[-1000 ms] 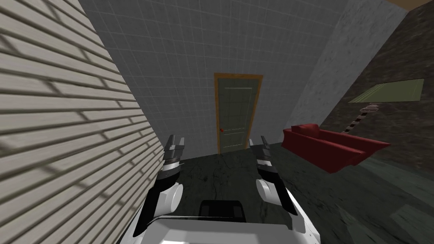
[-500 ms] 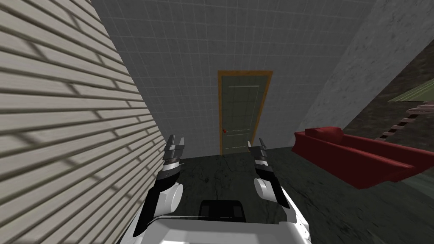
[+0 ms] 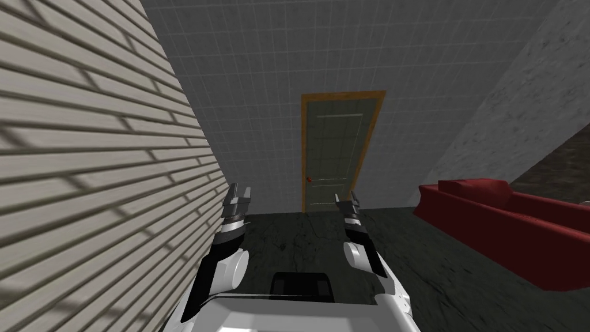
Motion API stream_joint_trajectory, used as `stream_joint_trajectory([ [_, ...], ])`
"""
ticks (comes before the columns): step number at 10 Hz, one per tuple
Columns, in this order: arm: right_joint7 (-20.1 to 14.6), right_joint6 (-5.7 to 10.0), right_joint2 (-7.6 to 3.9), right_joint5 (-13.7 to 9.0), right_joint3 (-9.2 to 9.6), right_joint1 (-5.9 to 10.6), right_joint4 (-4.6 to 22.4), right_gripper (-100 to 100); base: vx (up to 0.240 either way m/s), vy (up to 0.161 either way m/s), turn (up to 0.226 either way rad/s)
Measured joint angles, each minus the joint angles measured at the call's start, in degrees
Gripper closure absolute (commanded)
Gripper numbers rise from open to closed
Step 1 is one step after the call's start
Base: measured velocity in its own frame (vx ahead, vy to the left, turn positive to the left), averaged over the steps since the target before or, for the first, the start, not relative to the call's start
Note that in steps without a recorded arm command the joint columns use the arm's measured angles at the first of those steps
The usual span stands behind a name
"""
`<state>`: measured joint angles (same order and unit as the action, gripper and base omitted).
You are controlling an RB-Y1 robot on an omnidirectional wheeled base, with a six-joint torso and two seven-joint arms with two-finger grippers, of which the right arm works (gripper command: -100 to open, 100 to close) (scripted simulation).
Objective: Pull the door open
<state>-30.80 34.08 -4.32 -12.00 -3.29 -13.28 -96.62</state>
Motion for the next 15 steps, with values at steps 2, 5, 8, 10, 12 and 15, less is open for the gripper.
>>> stream_joint_trajectory([
  [2,-1.71,0.76,-0.17,-0.85,0.02,0.98,2.96,-100,0.064,-0.021,0.152],
  [5,-5.40,2.05,-0.58,-2.73,0.03,2.75,7.86,-100,0.067,-0.028,0.124],
  [8,-8.44,2.98,-0.84,-4.35,0.00,4.36,12.27,-100,0.058,-0.029,0.125],
  [10,-10.13,3.51,-1.19,-5.23,-0.03,4.99,14.62,-100,0.048,-0.015,0.079],
  [12,-12.48,4.78,-1.39,-6.42,0.02,6.38,18.67,-100,0.078,-0.032,0.202],
  [15,-16.15,5.49,-1.64,-8.40,-0.08,8.23,23.14,-100,0.066,-0.041,0.106],
])
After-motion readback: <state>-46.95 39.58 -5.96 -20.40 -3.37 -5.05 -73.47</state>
